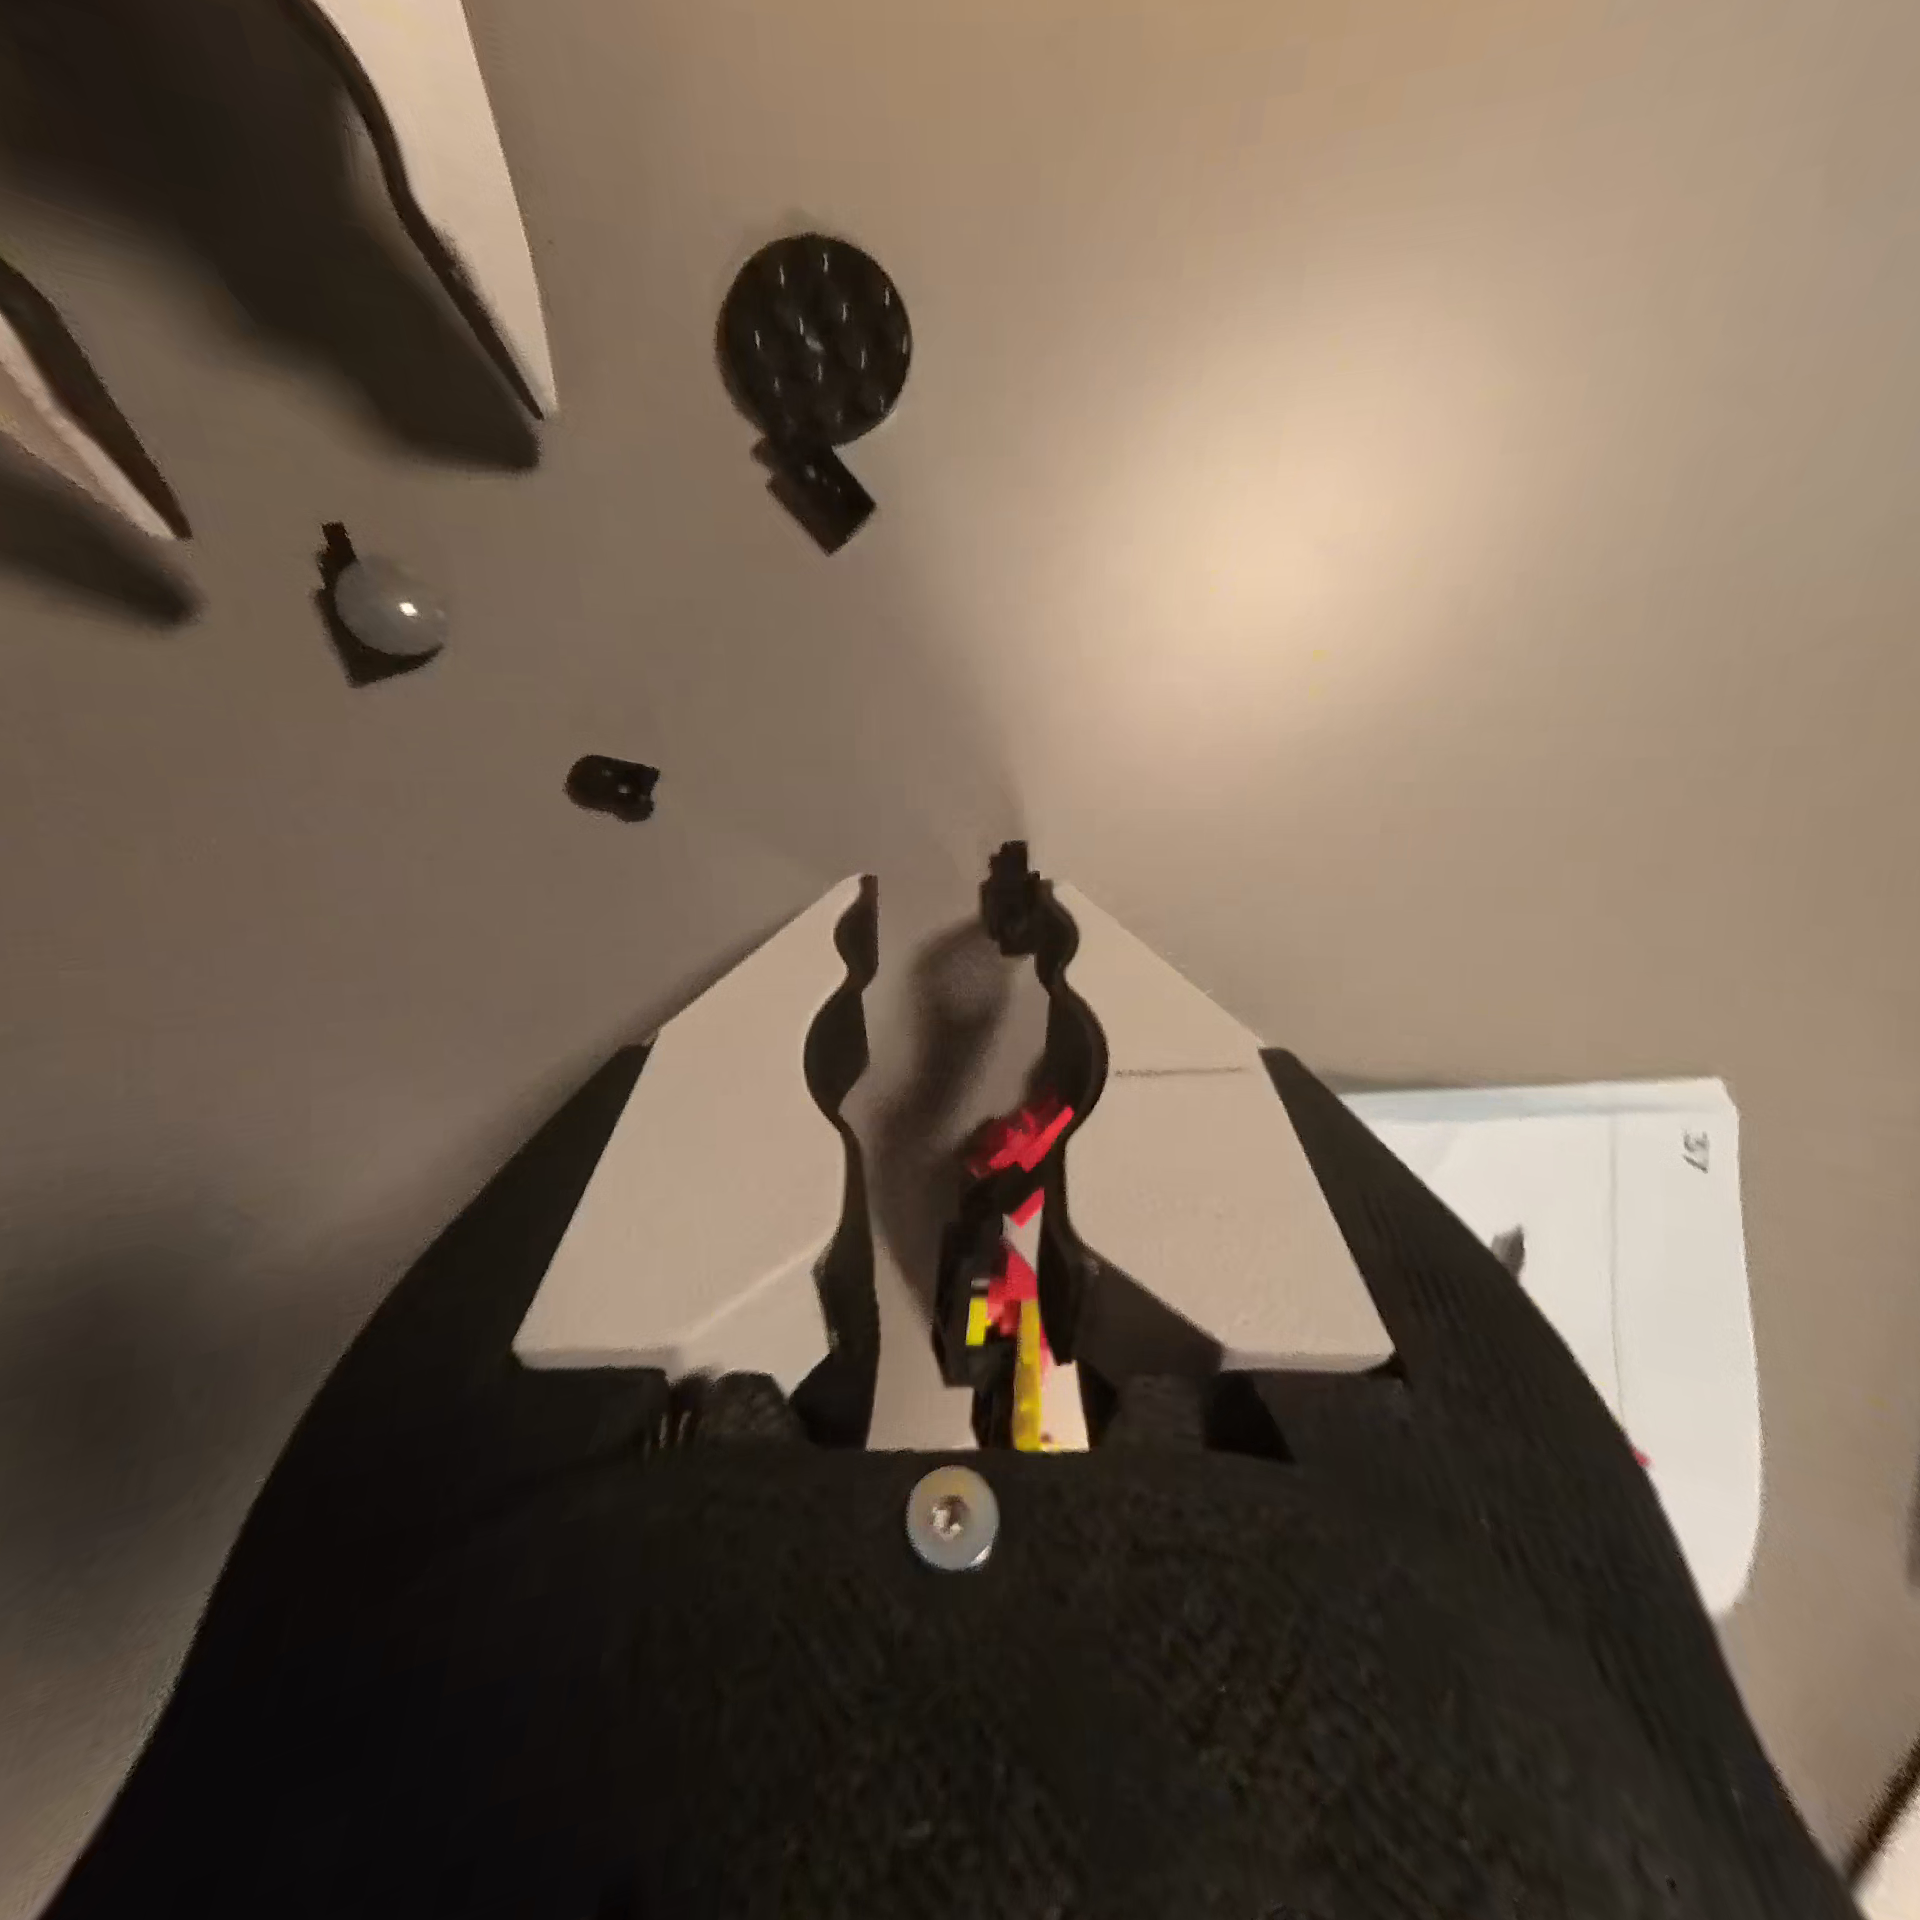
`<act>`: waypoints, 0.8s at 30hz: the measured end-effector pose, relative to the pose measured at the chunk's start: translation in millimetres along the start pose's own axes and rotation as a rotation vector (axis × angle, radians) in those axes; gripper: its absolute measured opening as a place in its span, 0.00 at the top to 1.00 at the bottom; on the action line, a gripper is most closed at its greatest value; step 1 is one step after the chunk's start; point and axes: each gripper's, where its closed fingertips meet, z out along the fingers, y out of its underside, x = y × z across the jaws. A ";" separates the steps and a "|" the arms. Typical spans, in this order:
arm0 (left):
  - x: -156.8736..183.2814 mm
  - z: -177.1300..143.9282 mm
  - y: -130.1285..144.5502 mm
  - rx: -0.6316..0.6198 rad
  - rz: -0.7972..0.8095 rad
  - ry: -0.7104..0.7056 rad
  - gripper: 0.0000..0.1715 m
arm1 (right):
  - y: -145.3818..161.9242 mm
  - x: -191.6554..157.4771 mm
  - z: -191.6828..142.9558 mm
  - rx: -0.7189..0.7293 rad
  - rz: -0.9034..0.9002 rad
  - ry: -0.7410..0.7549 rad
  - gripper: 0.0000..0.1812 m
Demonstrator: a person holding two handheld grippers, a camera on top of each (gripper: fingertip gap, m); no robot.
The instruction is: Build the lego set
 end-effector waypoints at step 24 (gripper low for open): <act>-7.2 -23.0 3.9 0.063 -0.057 -0.018 0.80 | -71.8 -86.5 20.5 0.099 -0.156 -0.265 0.83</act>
